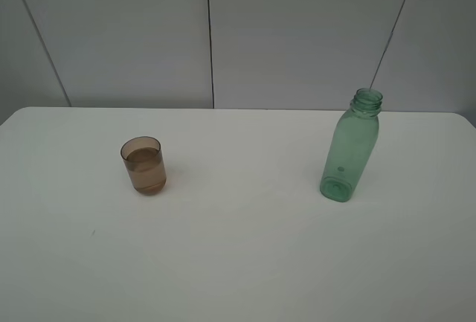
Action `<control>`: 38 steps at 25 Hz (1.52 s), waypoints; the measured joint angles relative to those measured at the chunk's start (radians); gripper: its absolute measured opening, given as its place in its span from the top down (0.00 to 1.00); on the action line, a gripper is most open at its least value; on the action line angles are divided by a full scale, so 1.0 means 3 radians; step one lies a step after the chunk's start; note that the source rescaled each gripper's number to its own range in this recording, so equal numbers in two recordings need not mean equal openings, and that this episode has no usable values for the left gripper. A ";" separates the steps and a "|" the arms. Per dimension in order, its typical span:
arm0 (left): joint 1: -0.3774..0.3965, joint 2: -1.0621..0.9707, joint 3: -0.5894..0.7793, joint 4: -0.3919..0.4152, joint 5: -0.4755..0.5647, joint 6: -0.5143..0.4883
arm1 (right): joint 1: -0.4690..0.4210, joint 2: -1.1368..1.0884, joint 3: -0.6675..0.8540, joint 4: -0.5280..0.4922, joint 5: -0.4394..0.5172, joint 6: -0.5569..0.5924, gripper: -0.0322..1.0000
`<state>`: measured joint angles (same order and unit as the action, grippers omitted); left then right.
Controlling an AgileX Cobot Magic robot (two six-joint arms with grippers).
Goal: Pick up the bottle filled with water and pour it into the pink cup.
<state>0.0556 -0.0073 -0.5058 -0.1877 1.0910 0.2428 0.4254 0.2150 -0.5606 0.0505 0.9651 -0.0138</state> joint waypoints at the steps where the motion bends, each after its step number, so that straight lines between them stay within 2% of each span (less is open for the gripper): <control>1: 0.0000 0.0000 0.0000 0.0000 0.0000 0.0000 | 0.0000 -0.0126 0.0000 -0.0014 0.0055 -0.0006 0.00; 7: 0.0000 0.0000 0.0000 0.0000 0.0000 0.0000 | 0.0000 -0.0712 0.0048 -0.0077 0.0261 -0.0014 0.00; 22: 0.0000 0.0000 0.0000 0.0000 0.0000 0.0000 | 0.0005 -0.0728 0.0140 -0.0168 0.0350 0.0099 0.00; 25: 0.0000 0.0000 0.0000 0.0000 0.0000 0.0000 | -0.0239 -0.0728 0.0140 -0.0204 0.0350 0.0123 0.00; 34: 0.0000 0.0000 0.0000 0.0000 0.0000 0.0000 | -0.1230 -0.0728 0.0140 -0.0204 0.0350 0.0123 0.00; 38: 0.0000 0.0000 0.0000 0.0000 0.0000 0.0000 | -0.1517 -0.0728 0.0140 -0.0205 0.0350 0.0123 0.00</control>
<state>0.0556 -0.0073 -0.5058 -0.1877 1.0910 0.2428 -0.0297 -0.0033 -0.5185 -0.0110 1.0702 0.0231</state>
